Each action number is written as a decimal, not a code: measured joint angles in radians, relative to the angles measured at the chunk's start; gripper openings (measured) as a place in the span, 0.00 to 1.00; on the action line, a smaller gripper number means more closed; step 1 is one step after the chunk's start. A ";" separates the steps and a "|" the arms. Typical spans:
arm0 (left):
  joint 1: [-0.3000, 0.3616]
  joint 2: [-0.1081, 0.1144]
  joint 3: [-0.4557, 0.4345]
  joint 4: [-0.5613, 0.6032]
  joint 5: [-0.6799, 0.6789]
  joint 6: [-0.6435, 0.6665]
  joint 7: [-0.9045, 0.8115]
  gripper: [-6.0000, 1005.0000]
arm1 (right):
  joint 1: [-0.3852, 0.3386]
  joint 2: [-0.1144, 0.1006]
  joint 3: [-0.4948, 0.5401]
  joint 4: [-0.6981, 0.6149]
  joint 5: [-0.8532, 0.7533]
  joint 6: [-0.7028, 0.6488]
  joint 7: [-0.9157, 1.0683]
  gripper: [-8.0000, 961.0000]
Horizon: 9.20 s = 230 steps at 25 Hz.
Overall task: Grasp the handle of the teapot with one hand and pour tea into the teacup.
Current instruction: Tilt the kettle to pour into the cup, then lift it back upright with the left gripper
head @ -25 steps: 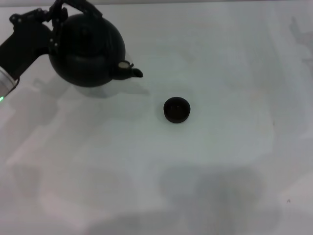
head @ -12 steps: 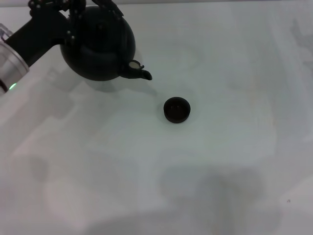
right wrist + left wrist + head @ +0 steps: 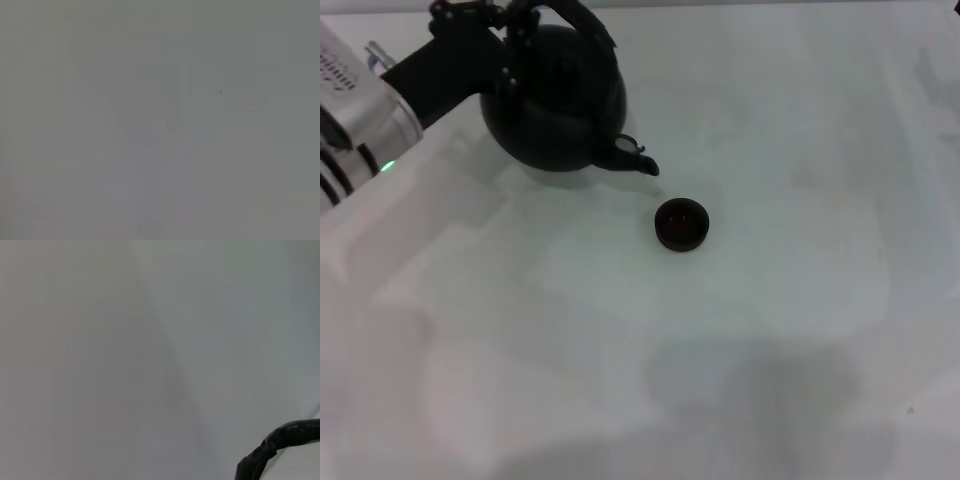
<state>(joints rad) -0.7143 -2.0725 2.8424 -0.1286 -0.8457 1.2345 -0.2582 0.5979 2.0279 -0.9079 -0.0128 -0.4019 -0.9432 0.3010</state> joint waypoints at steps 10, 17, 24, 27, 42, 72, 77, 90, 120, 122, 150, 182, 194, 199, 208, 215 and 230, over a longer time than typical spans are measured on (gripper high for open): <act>-0.040 -0.001 0.000 0.011 0.046 -0.049 0.022 0.11 | 0.000 0.000 0.001 0.010 -0.001 0.000 0.008 0.88; -0.073 -0.003 0.000 0.030 0.088 -0.099 0.026 0.11 | 0.000 0.000 0.001 0.012 -0.001 0.000 0.017 0.88; -0.080 -0.003 0.000 0.034 0.110 -0.123 0.048 0.11 | 0.000 0.000 0.001 0.020 -0.002 0.000 0.031 0.88; -0.082 -0.004 0.000 0.034 0.115 -0.126 0.049 0.11 | 0.000 0.000 0.001 0.021 -0.002 -0.001 0.031 0.88; -0.115 0.002 0.000 0.028 0.163 -0.126 0.053 0.11 | 0.000 0.000 0.001 0.033 -0.003 0.000 0.032 0.88; -0.137 0.003 0.000 0.025 0.182 -0.115 0.141 0.11 | 0.000 0.000 0.001 0.030 -0.002 0.000 0.032 0.88; -0.141 0.003 0.000 0.026 0.193 -0.112 0.142 0.11 | 0.000 0.000 0.001 0.029 -0.001 0.000 0.032 0.88; -0.151 0.006 0.000 0.019 0.210 -0.087 0.142 0.11 | 0.000 0.000 0.001 0.024 0.000 0.000 0.032 0.88; -0.175 0.005 0.000 -0.026 0.256 -0.048 0.149 0.11 | -0.007 0.000 0.001 0.014 0.000 0.000 0.032 0.88; -0.178 0.005 0.000 -0.031 0.262 -0.047 0.150 0.11 | -0.007 0.000 0.001 0.014 0.000 0.000 0.032 0.88; -0.223 0.004 0.000 -0.046 0.316 -0.054 0.151 0.11 | -0.009 0.000 0.001 0.016 0.012 0.000 0.046 0.88; -0.258 0.002 0.000 -0.055 0.356 -0.072 0.144 0.10 | -0.010 0.000 0.001 0.013 0.022 -0.003 0.046 0.88; -0.258 0.002 0.000 -0.055 0.356 -0.072 0.147 0.10 | -0.010 0.000 0.001 0.013 0.022 -0.005 0.046 0.88; -0.263 0.002 0.000 -0.055 0.356 -0.072 0.148 0.10 | -0.010 0.000 0.001 0.013 0.022 -0.005 0.046 0.88; -0.273 0.002 0.000 -0.055 0.368 -0.072 0.148 0.10 | -0.010 0.000 0.001 0.013 0.022 -0.005 0.046 0.88; -0.274 0.000 0.000 -0.055 0.370 -0.077 0.149 0.10 | -0.010 -0.001 0.001 0.013 0.021 -0.005 0.046 0.88; -0.255 -0.001 -0.006 -0.051 0.352 -0.075 0.148 0.10 | -0.010 -0.002 0.001 0.013 0.021 -0.003 0.046 0.88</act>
<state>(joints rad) -0.9697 -2.0740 2.8369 -0.1792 -0.4942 1.1597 -0.1106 0.5875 2.0263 -0.9066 0.0000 -0.3804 -0.9460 0.3467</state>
